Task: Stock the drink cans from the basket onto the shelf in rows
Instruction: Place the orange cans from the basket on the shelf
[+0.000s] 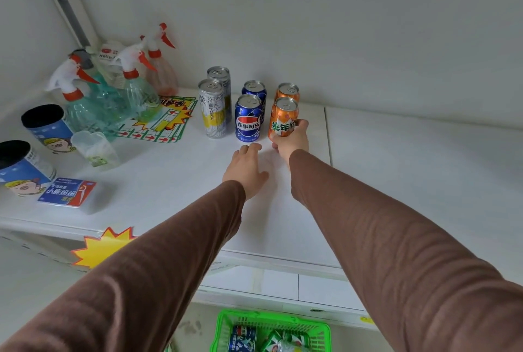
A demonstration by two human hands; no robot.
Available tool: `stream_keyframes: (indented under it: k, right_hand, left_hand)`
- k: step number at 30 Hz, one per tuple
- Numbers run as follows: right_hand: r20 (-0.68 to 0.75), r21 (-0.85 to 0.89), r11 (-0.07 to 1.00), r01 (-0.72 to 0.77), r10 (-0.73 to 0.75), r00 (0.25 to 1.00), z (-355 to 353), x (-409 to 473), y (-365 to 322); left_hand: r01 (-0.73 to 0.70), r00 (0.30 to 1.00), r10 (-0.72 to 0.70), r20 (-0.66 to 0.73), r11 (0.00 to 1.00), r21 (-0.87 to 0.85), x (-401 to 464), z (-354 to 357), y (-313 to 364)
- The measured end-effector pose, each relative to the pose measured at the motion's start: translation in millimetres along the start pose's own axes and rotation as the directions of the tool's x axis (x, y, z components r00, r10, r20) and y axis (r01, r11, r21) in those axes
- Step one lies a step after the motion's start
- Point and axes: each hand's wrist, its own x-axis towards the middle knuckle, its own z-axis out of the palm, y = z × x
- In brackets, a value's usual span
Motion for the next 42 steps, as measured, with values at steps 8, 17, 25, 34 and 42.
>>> stream_keyframes:
  k: [8, 17, 25, 34, 42]
  right_hand:
    - [0.038, 0.079, 0.997, 0.021, -0.024, 0.999, -22.5, -48.8, 19.1]
    - [0.110, -0.096, 0.922, 0.375, -0.365, 0.925, -57.1, -148.5, 46.2]
    - [0.179, -0.184, 0.664, 0.725, -0.703, 0.689, -71.3, -238.5, 97.6]
    - [0.371, -0.292, 0.615, 0.733, -0.633, 0.679, -80.2, -324.4, 232.6]
    - [0.542, -0.485, 0.659, 0.575, -0.289, 0.789, -85.7, -340.9, 409.3]
  left_hand:
    - [0.016, 1.000, -0.016, -0.023, 1.000, 0.002, -26.1, 2.8, 5.8]
    - [-0.134, 0.947, 0.130, -0.294, 0.991, 0.008, -116.5, 15.2, 7.0]
    - [-0.256, 0.872, 0.226, -0.435, 0.967, -0.011, -227.8, 37.5, -14.4]
    - [-0.177, 0.940, 0.179, -0.292, 0.984, 0.033, -360.0, 119.3, -88.3]
    - [0.035, 0.999, -0.034, -0.015, 0.998, 0.044, -431.5, 260.1, -156.4]
